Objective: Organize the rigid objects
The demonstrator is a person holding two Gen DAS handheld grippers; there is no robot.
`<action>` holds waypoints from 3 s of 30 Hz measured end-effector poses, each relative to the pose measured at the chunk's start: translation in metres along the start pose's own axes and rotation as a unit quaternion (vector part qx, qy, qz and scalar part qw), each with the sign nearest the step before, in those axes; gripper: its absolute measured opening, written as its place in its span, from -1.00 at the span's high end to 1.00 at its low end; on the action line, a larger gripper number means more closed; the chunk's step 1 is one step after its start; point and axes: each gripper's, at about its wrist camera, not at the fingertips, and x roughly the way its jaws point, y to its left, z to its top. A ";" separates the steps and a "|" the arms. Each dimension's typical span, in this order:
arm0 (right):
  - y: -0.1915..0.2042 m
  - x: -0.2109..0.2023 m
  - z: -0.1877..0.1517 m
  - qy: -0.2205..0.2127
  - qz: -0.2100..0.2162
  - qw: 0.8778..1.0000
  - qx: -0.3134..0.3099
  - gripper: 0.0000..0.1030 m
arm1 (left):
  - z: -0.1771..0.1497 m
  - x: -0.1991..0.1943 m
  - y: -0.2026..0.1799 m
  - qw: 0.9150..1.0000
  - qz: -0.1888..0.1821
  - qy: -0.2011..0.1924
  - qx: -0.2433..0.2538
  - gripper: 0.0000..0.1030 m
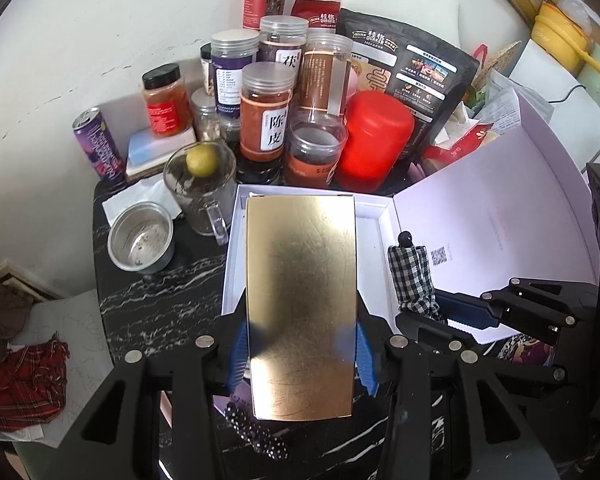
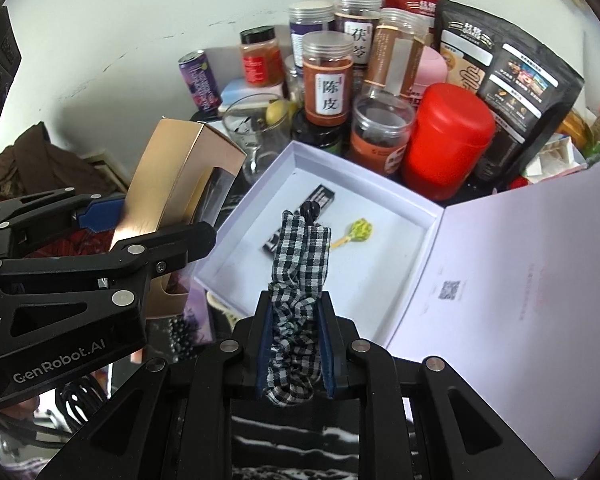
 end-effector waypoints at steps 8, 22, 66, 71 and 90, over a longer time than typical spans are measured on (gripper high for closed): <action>-0.024 0.008 0.019 -0.006 -0.012 1.000 0.022 0.60 | 0.025 0.017 -0.001 1.000 0.000 -0.001 0.009 0.15; -0.056 0.052 0.032 0.007 -0.033 0.998 0.058 0.60 | 0.039 0.078 0.009 0.999 -0.003 0.037 0.007 0.15; -0.078 0.150 0.034 0.068 -0.121 0.986 0.095 0.51 | 0.029 0.193 0.018 0.994 0.038 0.103 0.015 0.15; -0.076 0.141 0.037 0.067 -0.137 0.983 0.099 0.28 | 0.031 0.189 0.015 0.993 0.050 0.106 0.019 0.01; -0.067 0.067 0.045 0.023 -0.147 0.983 0.105 0.22 | 0.053 0.100 0.018 0.998 0.044 0.039 0.002 -0.60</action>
